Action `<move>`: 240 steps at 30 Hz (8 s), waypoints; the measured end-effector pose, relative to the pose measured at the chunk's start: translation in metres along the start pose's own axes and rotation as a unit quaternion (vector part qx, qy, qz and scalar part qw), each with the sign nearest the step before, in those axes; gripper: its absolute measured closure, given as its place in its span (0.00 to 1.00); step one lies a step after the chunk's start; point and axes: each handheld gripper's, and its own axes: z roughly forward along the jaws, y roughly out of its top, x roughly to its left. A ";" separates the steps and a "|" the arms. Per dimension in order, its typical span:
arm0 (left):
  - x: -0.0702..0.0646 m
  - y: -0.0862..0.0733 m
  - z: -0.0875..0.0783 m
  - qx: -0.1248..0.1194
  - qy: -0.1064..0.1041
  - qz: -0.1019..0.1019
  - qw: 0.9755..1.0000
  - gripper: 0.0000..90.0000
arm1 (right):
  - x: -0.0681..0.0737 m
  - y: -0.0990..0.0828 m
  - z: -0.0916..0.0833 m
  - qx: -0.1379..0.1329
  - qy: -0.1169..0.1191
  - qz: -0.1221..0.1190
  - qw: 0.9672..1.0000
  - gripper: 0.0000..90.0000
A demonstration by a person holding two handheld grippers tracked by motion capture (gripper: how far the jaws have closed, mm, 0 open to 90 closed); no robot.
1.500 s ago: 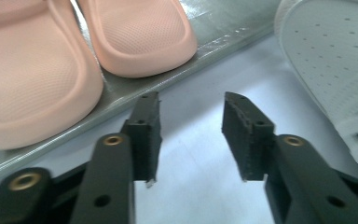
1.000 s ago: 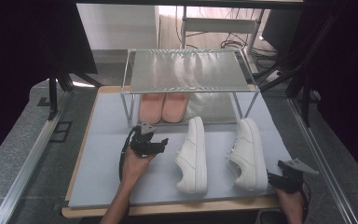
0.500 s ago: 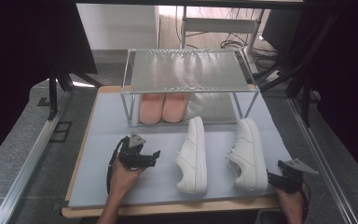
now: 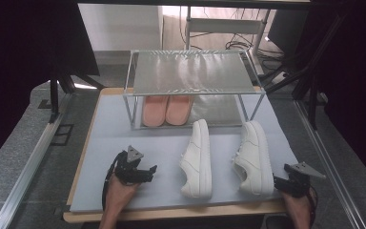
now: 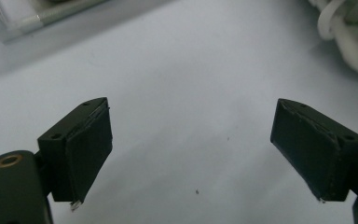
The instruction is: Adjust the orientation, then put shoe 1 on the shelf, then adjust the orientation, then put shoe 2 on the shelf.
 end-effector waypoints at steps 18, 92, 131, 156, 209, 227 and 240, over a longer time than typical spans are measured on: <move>0.003 -0.012 0.010 0.021 -0.007 -0.015 1.000 0.14 | 0.002 0.007 -0.001 0.030 -0.004 0.003 1.000 0.16; 0.003 -0.013 0.010 0.021 -0.004 -0.011 1.000 0.15 | 0.038 0.092 -0.036 0.033 0.097 -0.049 0.994 1.00; 0.003 -0.013 0.010 0.022 -0.005 -0.013 1.000 0.15 | -0.016 0.057 -0.039 0.068 -0.018 -0.021 0.997 1.00; 0.003 -0.013 0.010 0.021 -0.005 -0.013 1.000 0.15 | -0.030 0.040 -0.022 0.071 0.006 0.018 0.997 1.00; 0.003 -0.013 0.010 0.021 -0.004 -0.013 1.000 0.15 | 0.083 0.106 -0.044 0.031 0.148 -0.088 0.985 1.00; 0.003 -0.013 0.010 0.021 -0.004 -0.012 1.000 0.15 | 0.137 0.095 -0.005 0.039 0.218 -0.121 0.968 1.00; 0.003 -0.013 0.010 0.021 -0.004 -0.012 1.000 0.15 | 0.164 0.102 0.013 0.037 0.251 -0.134 0.958 1.00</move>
